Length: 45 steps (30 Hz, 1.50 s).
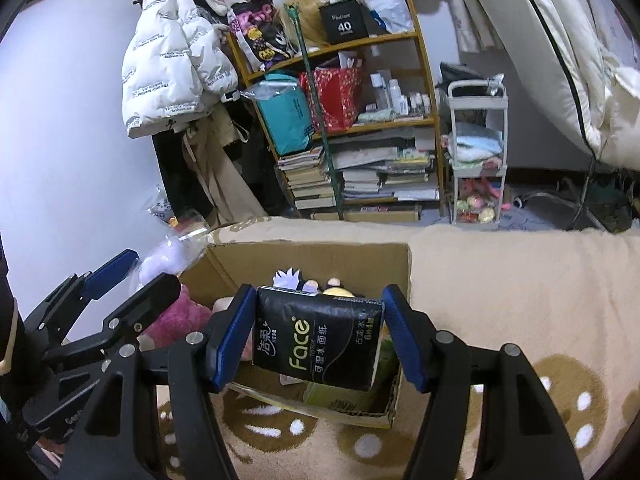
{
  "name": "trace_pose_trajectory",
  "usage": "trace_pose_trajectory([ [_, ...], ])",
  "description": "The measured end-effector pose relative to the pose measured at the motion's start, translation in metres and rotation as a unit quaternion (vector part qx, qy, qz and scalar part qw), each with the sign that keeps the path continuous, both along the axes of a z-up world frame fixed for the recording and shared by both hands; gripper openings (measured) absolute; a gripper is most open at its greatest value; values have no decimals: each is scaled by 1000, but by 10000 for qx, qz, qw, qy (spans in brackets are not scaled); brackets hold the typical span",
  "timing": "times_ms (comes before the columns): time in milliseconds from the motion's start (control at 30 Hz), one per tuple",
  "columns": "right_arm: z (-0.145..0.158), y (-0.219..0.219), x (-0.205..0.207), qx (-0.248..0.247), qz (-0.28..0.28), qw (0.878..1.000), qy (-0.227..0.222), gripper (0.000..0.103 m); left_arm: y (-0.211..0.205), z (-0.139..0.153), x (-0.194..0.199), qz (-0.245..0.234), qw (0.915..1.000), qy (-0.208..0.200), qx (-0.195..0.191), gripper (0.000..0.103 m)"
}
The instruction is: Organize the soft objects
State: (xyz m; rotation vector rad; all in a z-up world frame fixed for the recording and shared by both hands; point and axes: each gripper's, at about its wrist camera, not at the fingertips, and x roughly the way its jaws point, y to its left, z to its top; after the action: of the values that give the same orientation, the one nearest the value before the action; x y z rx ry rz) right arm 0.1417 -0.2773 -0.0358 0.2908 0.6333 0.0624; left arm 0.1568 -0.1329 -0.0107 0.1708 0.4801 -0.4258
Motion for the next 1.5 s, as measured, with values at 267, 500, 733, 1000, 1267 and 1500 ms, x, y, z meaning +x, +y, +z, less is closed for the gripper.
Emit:
trace_pose_trajectory([
  [267, -6, -4, 2, 172, 35, 9998, 14, 69, 9, -6, -3, 85, 9999, 28, 86, 75],
  [500, 0, 0, -4, 69, 48, 9999, -114, 81, 23, 3, -18, 121, 9999, -15, 31, 83],
  [733, 11, 3, -25, -130, -71, 9996, -251, 93, 40, 15, -41, 263, 9996, -89, 98, 91],
  [1000, 26, 8, -56, -195, -216, 9989, -365, 103, 66, 23, -70, 447, 9990, 53, 50, 99],
  [1267, 45, 17, -90, -306, -344, 9974, -551, 103, 89, 36, -101, 646, 9977, -160, 98, 102],
  [1500, 54, 27, -120, -635, -499, 9943, -692, 103, 104, 46, -126, 731, 9967, -325, 152, 102],
])
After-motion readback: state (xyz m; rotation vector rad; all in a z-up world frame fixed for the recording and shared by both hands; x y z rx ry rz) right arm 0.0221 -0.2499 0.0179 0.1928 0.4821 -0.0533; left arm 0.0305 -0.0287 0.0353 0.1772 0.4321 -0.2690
